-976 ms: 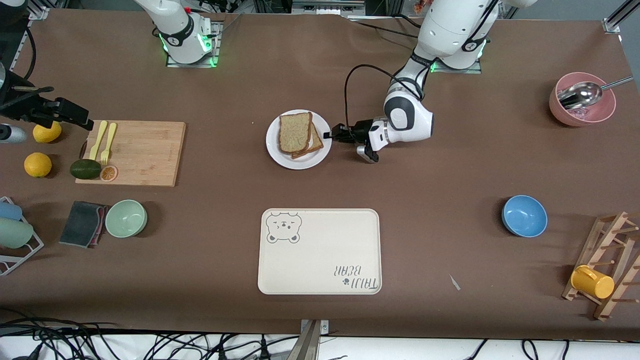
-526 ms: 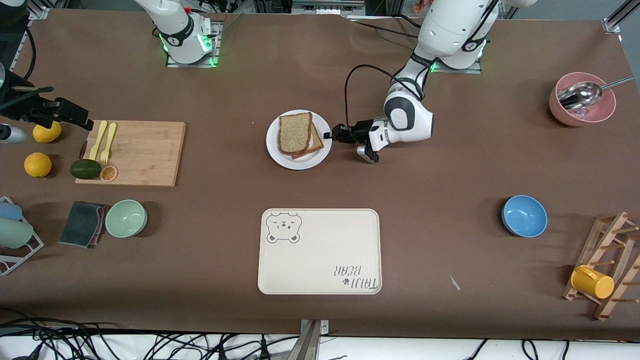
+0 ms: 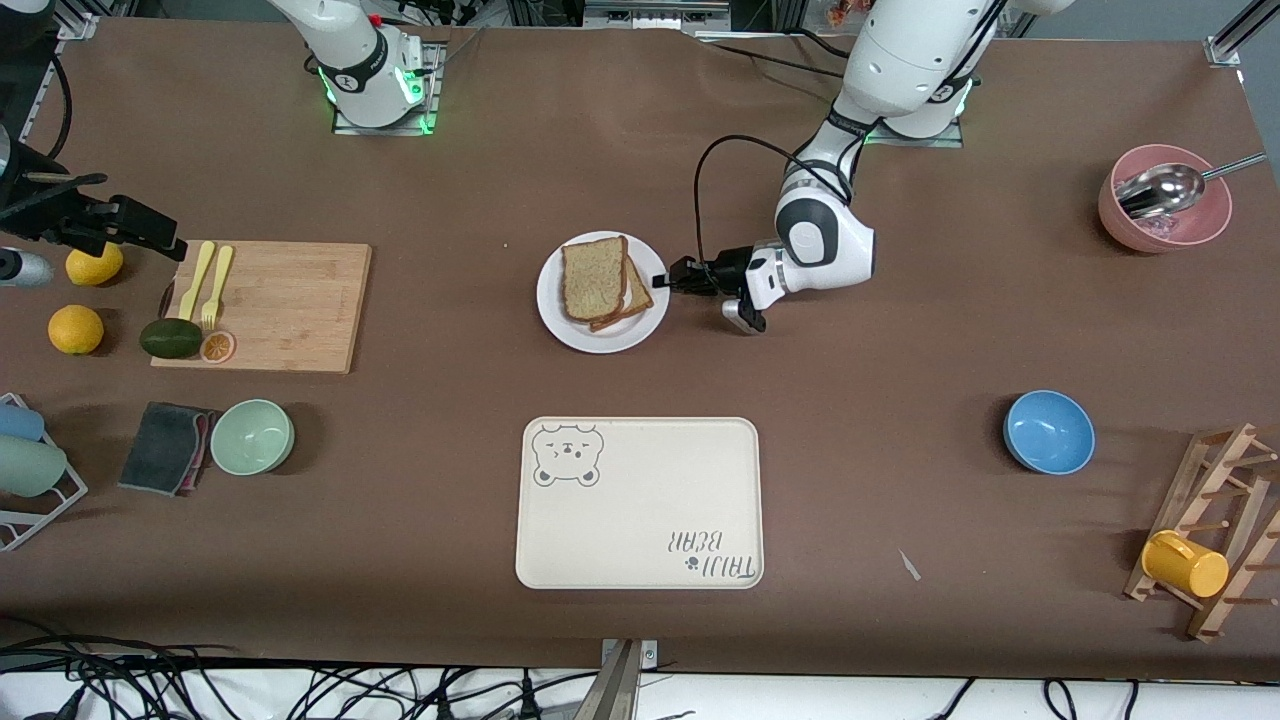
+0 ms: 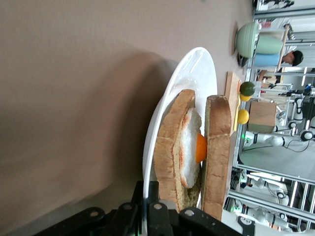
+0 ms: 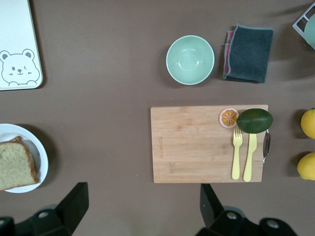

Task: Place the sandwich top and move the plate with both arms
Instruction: 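Lower the left gripper and grasp the white plate rim, then slide the white plate onto the bear tray with the left gripper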

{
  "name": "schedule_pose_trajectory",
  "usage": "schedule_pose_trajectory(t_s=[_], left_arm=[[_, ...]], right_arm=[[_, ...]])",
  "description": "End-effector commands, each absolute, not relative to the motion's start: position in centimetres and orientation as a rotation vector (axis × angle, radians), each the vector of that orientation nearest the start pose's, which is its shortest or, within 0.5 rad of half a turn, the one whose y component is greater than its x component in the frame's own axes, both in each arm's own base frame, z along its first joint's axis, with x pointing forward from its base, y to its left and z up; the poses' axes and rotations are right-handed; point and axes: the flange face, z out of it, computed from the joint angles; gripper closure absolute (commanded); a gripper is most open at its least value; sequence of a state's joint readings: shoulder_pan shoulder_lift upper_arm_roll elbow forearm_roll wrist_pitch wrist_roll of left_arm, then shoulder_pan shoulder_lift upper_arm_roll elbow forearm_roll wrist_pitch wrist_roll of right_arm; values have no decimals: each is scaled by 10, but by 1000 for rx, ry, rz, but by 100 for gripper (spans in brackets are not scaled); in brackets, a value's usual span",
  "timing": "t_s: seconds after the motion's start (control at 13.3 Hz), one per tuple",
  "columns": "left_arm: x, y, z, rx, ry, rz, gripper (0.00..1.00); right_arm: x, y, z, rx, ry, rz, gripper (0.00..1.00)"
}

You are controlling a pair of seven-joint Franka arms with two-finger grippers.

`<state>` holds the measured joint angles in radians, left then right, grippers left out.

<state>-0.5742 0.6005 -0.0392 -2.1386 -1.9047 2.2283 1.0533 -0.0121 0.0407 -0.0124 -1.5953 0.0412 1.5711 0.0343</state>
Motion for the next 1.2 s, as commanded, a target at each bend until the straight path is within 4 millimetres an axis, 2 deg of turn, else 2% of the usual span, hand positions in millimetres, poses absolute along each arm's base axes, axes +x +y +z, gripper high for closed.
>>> schedule_pose_trajectory(t_s=[0.0, 0.15, 0.3, 0.6, 0.83, 0.98, 1.13], left_arm=[[441, -324, 132, 1998, 71, -14, 100], [455, -314, 139, 2000, 62, 12, 100], [479, -309, 150, 1987, 75, 42, 100], [562, -294, 175, 2005, 121, 13, 100], [617, -283, 176, 2013, 159, 23, 100], [646, -281, 169, 2015, 192, 18, 100], [680, -270, 161, 2024, 265, 24, 100]], right_arm=[[561, -11, 590, -3076, 82, 84, 0], [562, -11, 590, -3076, 82, 85, 0], [562, -11, 590, -3076, 82, 87, 0], [562, -11, 590, -3077, 82, 82, 0], [562, -11, 590, -3076, 82, 84, 0], [562, -11, 590, -3076, 82, 84, 0], [562, -11, 590, -3077, 82, 82, 0]])
